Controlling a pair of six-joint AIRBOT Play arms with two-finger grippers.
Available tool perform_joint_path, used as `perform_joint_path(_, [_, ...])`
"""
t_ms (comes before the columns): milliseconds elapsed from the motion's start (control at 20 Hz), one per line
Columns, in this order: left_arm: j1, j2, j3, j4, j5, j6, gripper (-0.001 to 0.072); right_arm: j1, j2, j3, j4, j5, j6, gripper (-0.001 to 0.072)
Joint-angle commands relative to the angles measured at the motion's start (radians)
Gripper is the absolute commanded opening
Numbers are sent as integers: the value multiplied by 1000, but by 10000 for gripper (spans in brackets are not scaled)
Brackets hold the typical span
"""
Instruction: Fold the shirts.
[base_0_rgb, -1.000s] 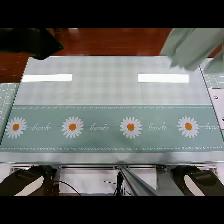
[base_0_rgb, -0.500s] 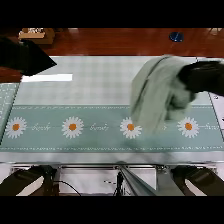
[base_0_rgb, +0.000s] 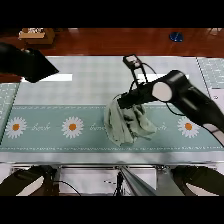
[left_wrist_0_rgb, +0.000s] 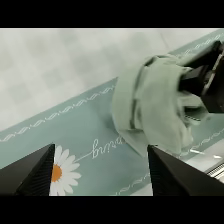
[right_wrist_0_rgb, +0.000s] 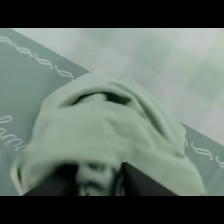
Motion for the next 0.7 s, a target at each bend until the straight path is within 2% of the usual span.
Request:
perform_joint_path(0, [1, 0, -95, 24, 22, 31, 711, -10, -82, 8, -40, 14, -30, 437])
perform_joint_path(150, [1, 0, -210, 32, 72, 79, 711, -84, 27, 63, -154, 135, -76, 591])
perform_joint_path(300, [1, 0, -383, 24, 121, 106, 710, -239, 186, 66, -394, 247, -77, 588])
perform_joint_path(400, [1, 1, -529, -28, 164, 126, 707, -415, 258, 31, -430, 291, -105, 576])
perform_joint_path(500, [16, 1, -681, -129, 231, 172, 707, -639, 322, -65, -276, 268, -150, 578])
perform_joint_path(650, [109, 0, -887, -354, 359, 269, 707, -980, 366, -275, 102, 248, -301, 579])
